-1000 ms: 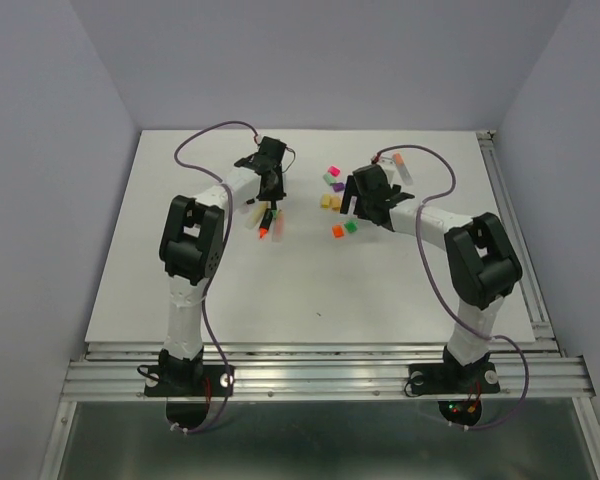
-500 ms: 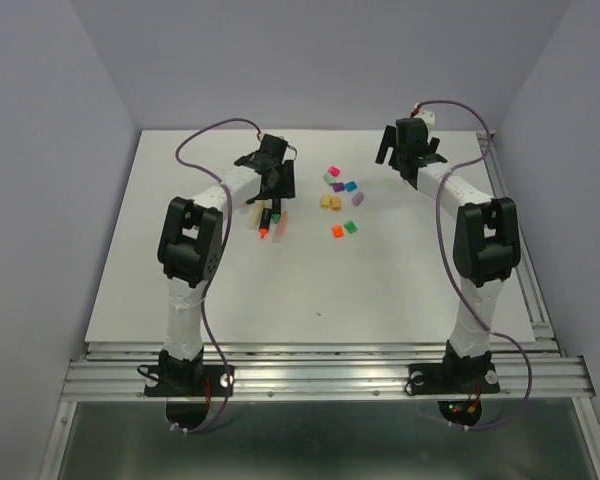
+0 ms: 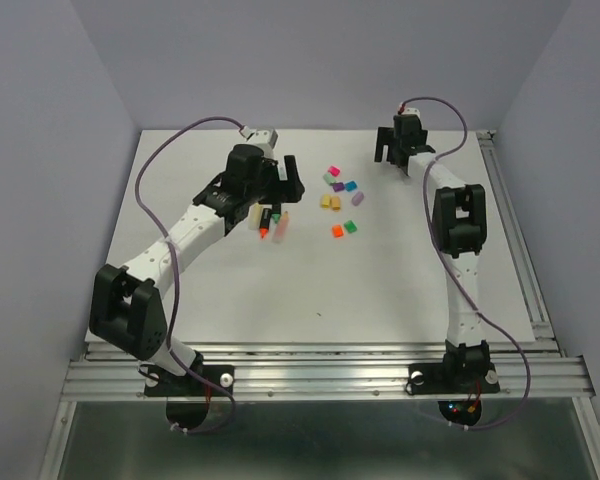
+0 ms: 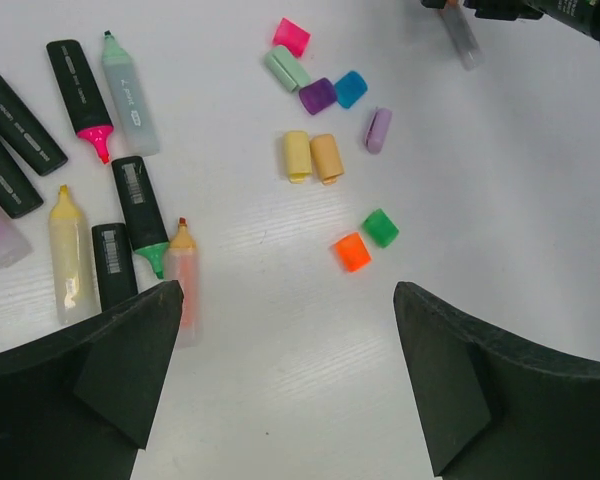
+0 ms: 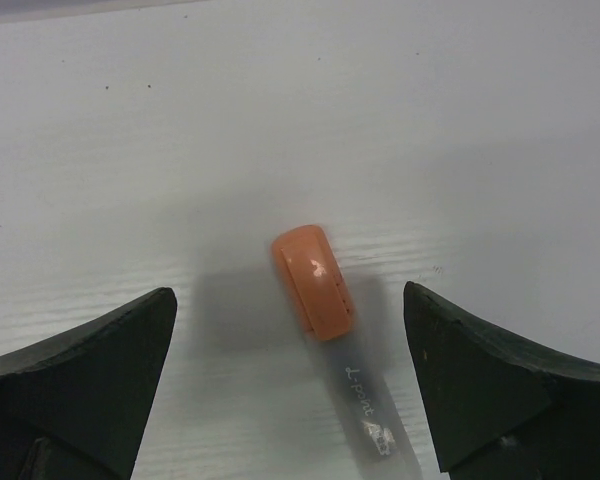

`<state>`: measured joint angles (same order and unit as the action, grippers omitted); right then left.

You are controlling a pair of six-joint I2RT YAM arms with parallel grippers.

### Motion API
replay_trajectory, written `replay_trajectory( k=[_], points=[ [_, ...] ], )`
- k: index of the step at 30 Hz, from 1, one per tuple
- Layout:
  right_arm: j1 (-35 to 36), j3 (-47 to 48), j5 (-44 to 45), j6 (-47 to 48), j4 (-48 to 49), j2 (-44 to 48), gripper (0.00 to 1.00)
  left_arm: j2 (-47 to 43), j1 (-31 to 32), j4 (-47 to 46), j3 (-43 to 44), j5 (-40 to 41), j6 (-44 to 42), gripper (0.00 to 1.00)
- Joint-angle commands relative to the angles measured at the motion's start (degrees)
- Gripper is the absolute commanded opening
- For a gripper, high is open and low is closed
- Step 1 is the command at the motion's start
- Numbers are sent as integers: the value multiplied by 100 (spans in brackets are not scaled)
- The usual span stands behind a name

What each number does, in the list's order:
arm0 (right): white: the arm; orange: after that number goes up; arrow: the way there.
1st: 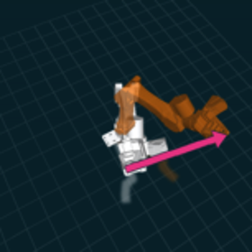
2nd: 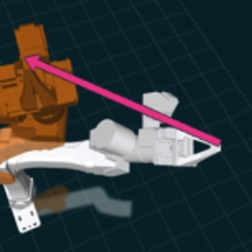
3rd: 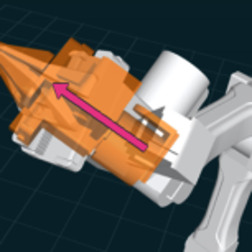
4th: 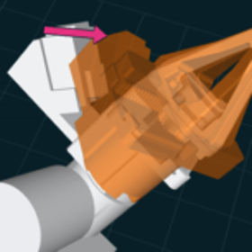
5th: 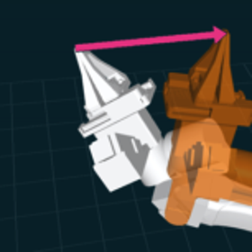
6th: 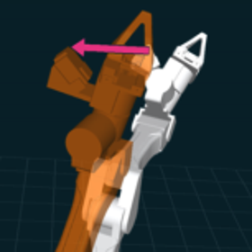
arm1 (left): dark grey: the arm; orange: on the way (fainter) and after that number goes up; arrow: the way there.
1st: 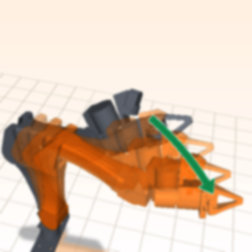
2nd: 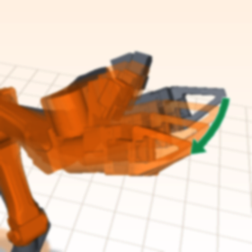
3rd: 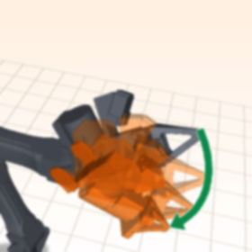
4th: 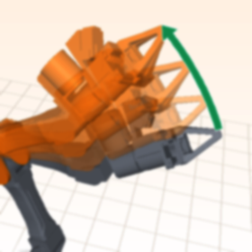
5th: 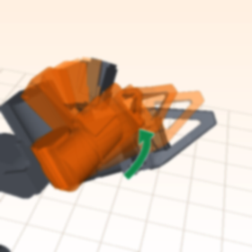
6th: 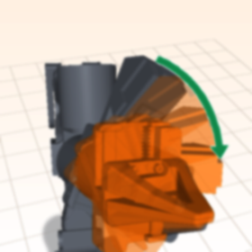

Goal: Open the pen caps

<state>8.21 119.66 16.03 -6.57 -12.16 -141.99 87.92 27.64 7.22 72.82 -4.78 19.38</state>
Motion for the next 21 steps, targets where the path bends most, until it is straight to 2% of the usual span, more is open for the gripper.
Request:
replay_trajectory(
  k=[1,7,11,13,14,16,17,20,21],
  points=[
    [-100,619,-74,323,118,-266,100,-379,-22,-458,-671,-77,136,99],
    [-285,884,-443,-125,-23,-671,99,-583,-22,-494,-980,12,224,99],
    [-302,814,-618,-143,4,-786,92,-443,-30,-433,-954,91,163,99],
    [-302,726,-628,-117,-5,-812,80,-364,-30,-336,-866,56,172,99],
    [-302,691,-602,-82,-14,-804,70,-363,-30,-336,-874,47,189,99],
    [-302,595,-505,-38,-32,-742,61,-372,-22,-344,-892,38,198,99],
    [-302,533,-505,-3,-14,-707,61,-389,-22,-344,-901,38,216,99],
    [-302,313,-391,50,74,-531,50,-442,-30,-344,-953,12,216,99],
    [-302,304,-356,42,13,-514,41,-460,-30,-344,-980,-23,224,99]
  ],
)
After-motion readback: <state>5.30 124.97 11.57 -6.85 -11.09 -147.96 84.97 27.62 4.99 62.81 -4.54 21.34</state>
